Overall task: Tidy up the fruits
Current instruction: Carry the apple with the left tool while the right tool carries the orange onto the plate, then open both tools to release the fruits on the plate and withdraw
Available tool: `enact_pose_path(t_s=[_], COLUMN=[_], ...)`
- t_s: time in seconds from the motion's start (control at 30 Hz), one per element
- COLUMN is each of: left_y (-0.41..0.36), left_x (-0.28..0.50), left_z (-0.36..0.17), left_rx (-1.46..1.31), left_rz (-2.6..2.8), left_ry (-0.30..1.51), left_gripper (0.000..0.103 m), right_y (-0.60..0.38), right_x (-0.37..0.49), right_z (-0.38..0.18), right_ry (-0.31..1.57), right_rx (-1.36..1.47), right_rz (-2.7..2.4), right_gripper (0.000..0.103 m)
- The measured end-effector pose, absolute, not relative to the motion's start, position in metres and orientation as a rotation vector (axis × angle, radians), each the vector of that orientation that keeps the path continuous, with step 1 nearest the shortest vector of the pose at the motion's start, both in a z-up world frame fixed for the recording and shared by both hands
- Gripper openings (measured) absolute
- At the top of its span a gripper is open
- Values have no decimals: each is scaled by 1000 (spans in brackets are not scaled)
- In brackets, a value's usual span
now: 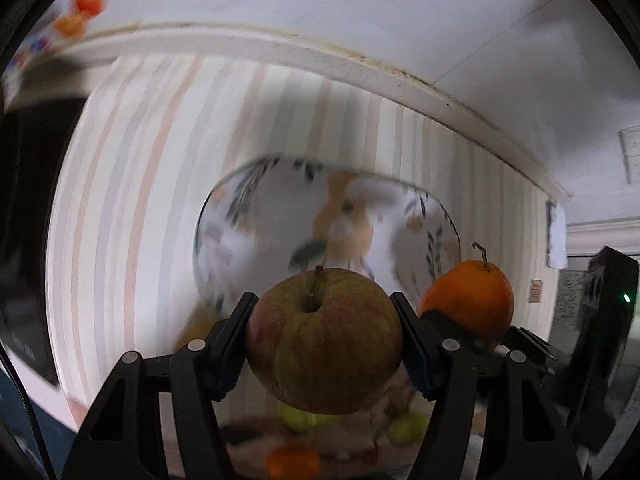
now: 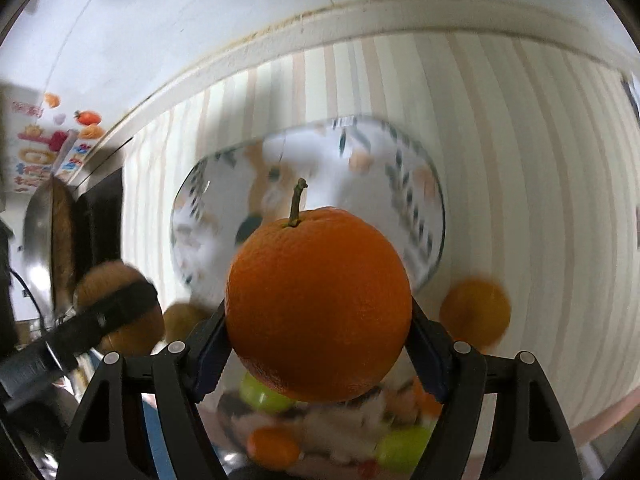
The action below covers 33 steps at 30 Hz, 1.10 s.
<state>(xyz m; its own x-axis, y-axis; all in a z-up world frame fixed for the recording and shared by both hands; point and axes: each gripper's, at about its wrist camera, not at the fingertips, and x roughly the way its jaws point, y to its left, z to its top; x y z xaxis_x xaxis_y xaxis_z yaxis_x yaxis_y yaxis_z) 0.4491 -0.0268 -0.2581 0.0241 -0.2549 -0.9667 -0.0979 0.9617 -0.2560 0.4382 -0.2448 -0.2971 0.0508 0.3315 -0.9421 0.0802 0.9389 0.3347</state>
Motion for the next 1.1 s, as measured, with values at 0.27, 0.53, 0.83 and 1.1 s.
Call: enact_pose_path(t_s=[0.27, 0.53, 0.83, 1.1], left_y=[-50, -51, -71, -76], left_x=[507, 512, 518, 521], left_z=[-323, -351, -370, -354], left_rx=[-194, -202, -145, -138], left_rz=[-123, -128, -124, -142], left_ry=[1664, 1725, 1738, 1699], left_gripper=[64, 64, 64, 80], right_y=[-235, -233, -229, -210], right_x=[487, 502, 507, 516], right_z=[-334, -358, -366, -366], right_ry=[1532, 1579, 1614, 1636], right_rx=[248, 239, 199, 204], right_rz=[133, 137, 142, 146], right_gripper=[80, 80, 81, 97])
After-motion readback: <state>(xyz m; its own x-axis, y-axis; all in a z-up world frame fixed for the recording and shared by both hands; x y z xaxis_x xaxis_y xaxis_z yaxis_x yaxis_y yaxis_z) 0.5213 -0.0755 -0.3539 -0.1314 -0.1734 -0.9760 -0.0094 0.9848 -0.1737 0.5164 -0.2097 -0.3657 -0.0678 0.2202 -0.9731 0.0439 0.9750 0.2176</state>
